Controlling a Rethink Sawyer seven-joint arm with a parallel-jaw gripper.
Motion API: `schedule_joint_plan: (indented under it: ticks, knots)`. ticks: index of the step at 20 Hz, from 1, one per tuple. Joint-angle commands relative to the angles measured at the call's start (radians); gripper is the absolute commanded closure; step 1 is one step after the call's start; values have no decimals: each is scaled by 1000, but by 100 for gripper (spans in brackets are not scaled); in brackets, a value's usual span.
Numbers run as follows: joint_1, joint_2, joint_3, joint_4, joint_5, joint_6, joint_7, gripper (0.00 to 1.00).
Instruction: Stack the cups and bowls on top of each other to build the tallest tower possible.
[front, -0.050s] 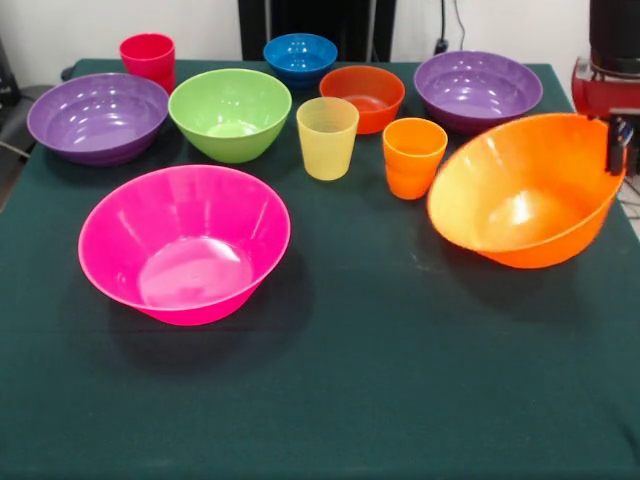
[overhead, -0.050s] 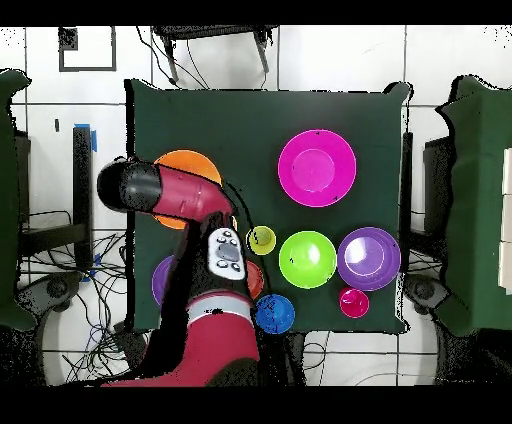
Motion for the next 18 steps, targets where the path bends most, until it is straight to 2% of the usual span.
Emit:
schedule_joint_plan:
  ticks: [1, 3, 5, 8, 11, 15, 18]
  knots:
    - [-196, -92, 414, 216, 165, 157, -42, 100]
    - [-293, -101, 555, 297, 245, 133, -77, 100]
    - [-398, -79, 712, 372, 286, 46, -104, 100]
    - [-553, 73, 935, 441, 235, -103, -112, 100]
    - [-627, 229, 984, 426, 95, -134, -151, 100]
    - [-752, 478, 1074, 443, -23, -88, -232, 100]
    - [-830, 609, 1095, 444, -119, -27, -271, 100]
